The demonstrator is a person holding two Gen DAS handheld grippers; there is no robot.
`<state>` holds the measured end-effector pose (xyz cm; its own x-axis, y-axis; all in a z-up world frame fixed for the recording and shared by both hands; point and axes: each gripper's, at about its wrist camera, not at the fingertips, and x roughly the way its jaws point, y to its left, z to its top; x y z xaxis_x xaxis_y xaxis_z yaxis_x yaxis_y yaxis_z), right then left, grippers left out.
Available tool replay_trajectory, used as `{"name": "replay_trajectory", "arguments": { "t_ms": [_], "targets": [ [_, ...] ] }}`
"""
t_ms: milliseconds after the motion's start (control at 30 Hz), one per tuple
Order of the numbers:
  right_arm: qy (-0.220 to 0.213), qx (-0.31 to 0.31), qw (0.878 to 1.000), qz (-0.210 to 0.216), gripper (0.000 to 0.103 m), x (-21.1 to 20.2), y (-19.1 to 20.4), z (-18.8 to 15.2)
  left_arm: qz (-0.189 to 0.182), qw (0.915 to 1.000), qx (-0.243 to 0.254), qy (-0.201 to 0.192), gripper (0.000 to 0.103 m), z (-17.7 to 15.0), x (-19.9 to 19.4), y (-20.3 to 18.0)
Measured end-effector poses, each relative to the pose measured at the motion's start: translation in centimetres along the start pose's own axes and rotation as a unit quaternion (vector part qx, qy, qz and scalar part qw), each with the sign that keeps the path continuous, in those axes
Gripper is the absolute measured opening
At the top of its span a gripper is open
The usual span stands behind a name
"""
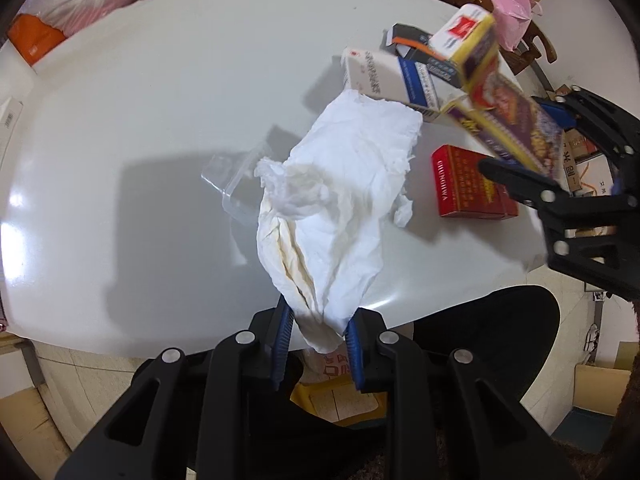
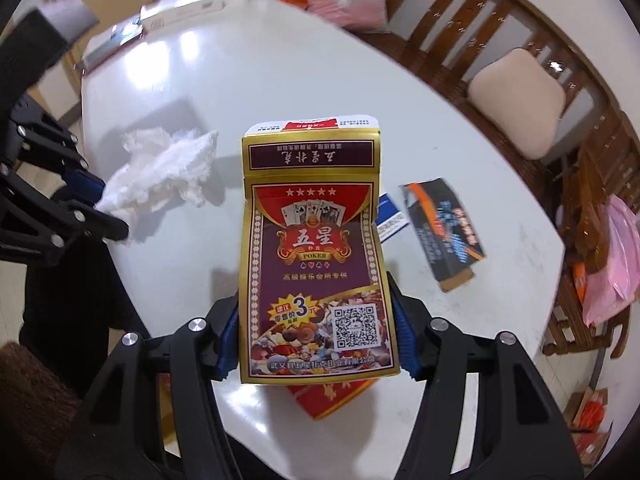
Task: Collect trash
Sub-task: 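Lift the tissue with the left tool while the right tool lifts the card box toward the bag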
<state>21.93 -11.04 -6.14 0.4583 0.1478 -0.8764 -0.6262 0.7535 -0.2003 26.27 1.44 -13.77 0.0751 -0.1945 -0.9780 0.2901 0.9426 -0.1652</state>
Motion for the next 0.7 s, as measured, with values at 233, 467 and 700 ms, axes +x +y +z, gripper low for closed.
{"name": "replay_trajectory", "arguments": {
  "t_ms": [233,467,700],
  "targets": [
    [-0.028,0.023,0.999,-0.03,0.06,-4.0,-0.2,-0.5,0.006,0.9992,0.02,-0.035,0.024,-0.9,-3.2,-1.0],
    [-0.053,0.036,0.997,-0.041,0.06,-7.3,1.3,-1.9,0.013,0.9963,0.046,-0.072,0.024,-2.0,-6.4,-2.1],
    [-0.082,0.035,0.995,-0.054,0.06,-11.1,4.3,-4.2,0.021,0.9936,0.06,-0.093,0.024,-4.4,-7.4,-2.8]
  ]
}}
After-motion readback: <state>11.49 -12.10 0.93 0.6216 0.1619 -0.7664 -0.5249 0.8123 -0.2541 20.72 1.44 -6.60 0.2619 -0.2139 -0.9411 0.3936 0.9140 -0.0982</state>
